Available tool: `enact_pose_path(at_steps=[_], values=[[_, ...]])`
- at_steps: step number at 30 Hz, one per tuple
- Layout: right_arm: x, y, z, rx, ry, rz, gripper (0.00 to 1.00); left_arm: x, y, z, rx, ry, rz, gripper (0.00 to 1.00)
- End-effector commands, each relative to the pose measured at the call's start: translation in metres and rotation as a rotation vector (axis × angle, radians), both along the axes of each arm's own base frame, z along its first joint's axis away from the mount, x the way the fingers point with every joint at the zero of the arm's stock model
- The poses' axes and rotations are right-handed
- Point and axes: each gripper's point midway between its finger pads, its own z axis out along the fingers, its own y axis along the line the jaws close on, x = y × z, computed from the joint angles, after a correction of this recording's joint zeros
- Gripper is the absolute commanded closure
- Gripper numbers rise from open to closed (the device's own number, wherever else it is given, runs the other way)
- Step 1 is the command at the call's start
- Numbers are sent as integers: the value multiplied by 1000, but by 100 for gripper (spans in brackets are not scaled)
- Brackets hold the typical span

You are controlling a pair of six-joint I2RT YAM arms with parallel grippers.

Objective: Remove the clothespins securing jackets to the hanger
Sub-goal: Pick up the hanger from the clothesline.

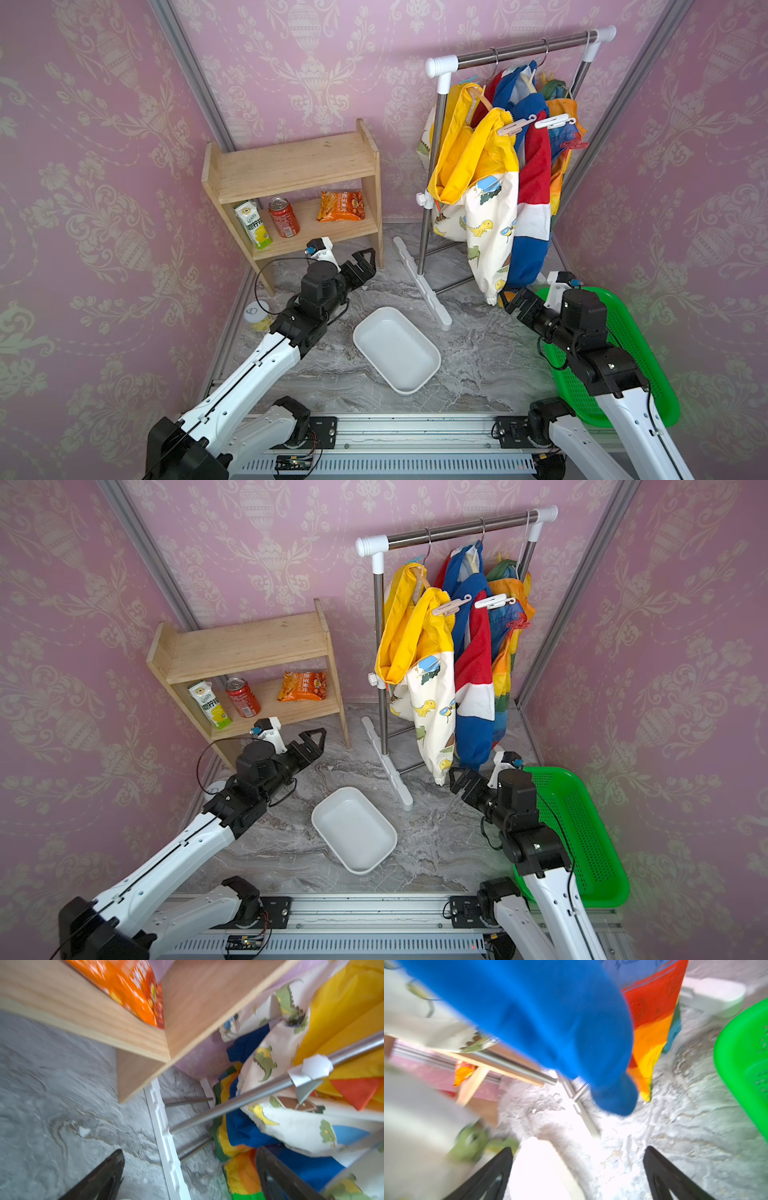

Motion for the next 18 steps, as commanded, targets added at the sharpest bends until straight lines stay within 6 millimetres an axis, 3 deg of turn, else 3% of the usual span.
enact_pose_path(at_steps=[1, 5, 9, 12, 15, 18], values=[[-17, 30, -21, 168, 145, 82, 0, -14, -26, -18, -82, 102, -24, 1], [-21, 57, 9, 202, 76, 156, 0, -14, -54, -6, -123, 62, -120, 1], [-13, 96, 56, 195, -87, 317, 0, -10, -79, 16, -231, -52, -234, 1], [-10, 90, 53, 91, 24, 269, 0, -13, -80, 32, -244, -106, -260, 1], [-3, 108, 71, 69, -43, 365, 0, -17, -76, 40, -253, -137, -258, 1], [1, 108, 86, -16, -90, 366, 0, -21, -83, 53, -227, -183, -301, 1]])
